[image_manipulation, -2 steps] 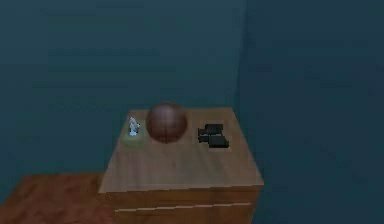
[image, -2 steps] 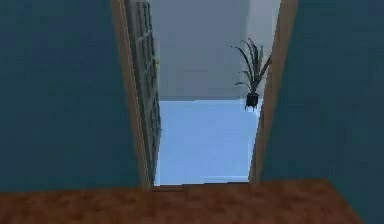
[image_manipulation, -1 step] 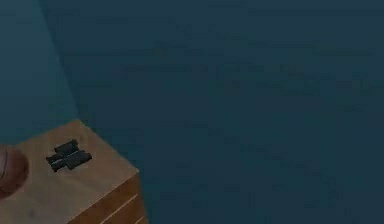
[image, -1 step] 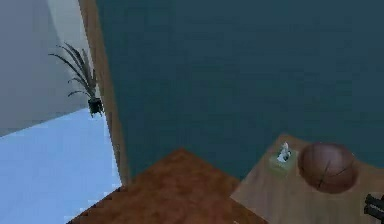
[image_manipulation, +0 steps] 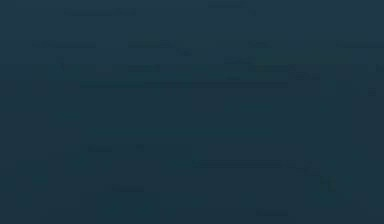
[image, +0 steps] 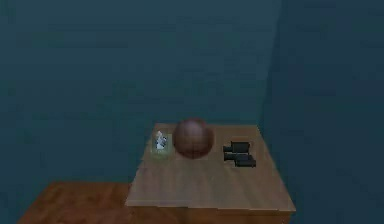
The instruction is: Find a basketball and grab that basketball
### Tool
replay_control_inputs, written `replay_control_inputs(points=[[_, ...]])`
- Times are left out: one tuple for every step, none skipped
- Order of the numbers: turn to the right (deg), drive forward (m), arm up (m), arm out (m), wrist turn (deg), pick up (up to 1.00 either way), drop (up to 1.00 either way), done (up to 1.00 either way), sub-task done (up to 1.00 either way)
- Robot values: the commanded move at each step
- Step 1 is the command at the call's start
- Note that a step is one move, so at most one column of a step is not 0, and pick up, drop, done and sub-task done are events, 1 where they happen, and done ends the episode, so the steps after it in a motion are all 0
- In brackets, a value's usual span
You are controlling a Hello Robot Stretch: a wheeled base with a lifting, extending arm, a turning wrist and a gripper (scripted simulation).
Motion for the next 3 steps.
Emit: replay_control_inputs(points=[[0.0,0.4,0.0,0.0,0.0,0.0,0.0,0.0,0.0],[-45.0,0.0,0.0,0.0,0.0,0.0,0.0,0.0,0.0],[-36.0,0.0,0.0,0.0,0.0,0.0,0.0,0.0,0.0]])
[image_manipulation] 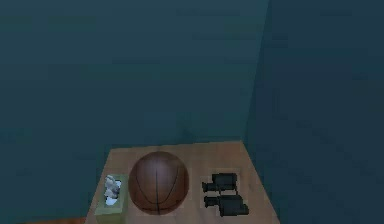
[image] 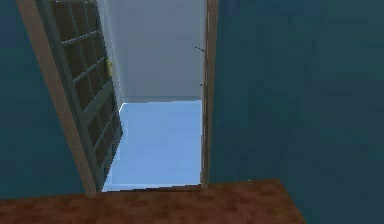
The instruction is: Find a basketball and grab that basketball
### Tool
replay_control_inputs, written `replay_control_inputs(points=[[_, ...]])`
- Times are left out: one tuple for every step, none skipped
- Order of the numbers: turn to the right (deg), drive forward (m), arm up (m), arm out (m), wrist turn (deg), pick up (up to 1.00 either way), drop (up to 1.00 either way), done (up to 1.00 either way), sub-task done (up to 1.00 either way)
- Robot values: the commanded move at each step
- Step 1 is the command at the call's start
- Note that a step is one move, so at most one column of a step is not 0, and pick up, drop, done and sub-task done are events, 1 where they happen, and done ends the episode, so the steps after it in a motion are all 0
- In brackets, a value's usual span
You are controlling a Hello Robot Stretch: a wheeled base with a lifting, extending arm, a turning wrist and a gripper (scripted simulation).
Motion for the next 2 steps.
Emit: replay_control_inputs(points=[[0.0,0.0,0.5,0.0,0.0,0.0,0.0,0.0,0.0],[0.0,0.0,0.38,0.0,0.0,0.0,0.0,0.0,0.0]])
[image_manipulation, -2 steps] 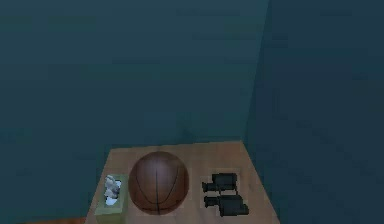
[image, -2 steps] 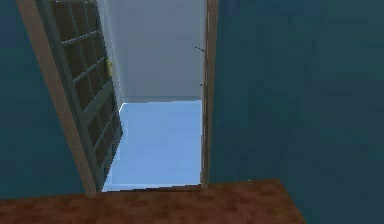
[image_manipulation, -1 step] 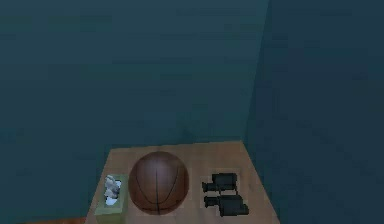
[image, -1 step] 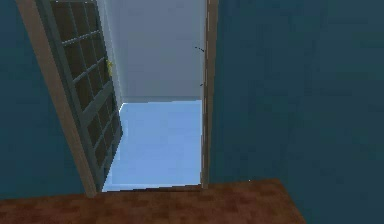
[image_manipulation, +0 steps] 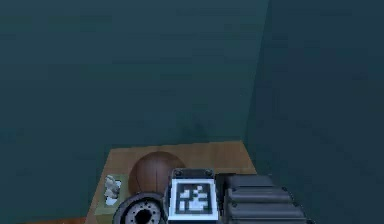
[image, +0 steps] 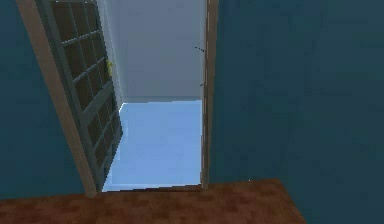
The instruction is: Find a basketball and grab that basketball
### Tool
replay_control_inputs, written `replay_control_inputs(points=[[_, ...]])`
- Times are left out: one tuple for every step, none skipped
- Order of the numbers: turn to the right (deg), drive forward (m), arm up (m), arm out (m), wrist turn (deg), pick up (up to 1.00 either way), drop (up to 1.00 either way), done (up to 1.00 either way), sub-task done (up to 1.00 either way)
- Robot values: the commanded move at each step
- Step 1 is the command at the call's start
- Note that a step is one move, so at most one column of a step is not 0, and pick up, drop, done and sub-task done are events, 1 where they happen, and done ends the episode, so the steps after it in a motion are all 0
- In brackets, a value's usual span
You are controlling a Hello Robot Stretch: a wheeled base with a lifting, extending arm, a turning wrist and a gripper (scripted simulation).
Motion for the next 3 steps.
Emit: replay_control_inputs(points=[[0.0,0.0,0.0,0.14,0.0,0.0,0.0,0.0,0.0],[0.0,0.0,0.0,0.0,45.0,0.0,0.0,0.0,0.0],[0.0,0.0,0.0,0.0,45.0,0.0,0.0,0.0,0.0]])
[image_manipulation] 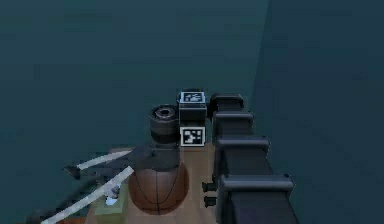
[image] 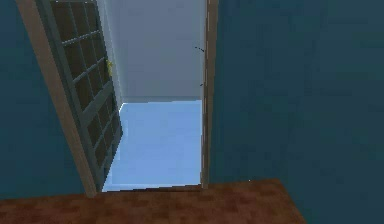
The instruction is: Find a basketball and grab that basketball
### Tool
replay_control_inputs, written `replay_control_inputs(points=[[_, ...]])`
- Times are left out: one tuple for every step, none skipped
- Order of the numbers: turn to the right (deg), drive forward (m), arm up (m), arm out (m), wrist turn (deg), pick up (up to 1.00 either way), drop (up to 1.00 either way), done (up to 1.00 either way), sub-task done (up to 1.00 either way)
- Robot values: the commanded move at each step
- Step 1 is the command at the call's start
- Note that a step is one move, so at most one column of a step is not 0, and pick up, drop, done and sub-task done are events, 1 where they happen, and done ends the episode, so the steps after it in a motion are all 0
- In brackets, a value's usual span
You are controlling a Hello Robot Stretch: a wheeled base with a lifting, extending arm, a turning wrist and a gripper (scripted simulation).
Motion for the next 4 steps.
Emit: replay_control_inputs(points=[[0.0,0.0,0.0,0.0,45.0,0.0,0.0,0.0,0.0],[0.0,0.0,0.0,0.0,21.0,0.0,0.0,0.0,0.0],[0.0,0.0,-0.3,0.0,0.0,0.0,0.0,0.0,0.0],[0.0,0.0,0.0,0.0,0.0,1.0,0.0,0.0,0.0]])
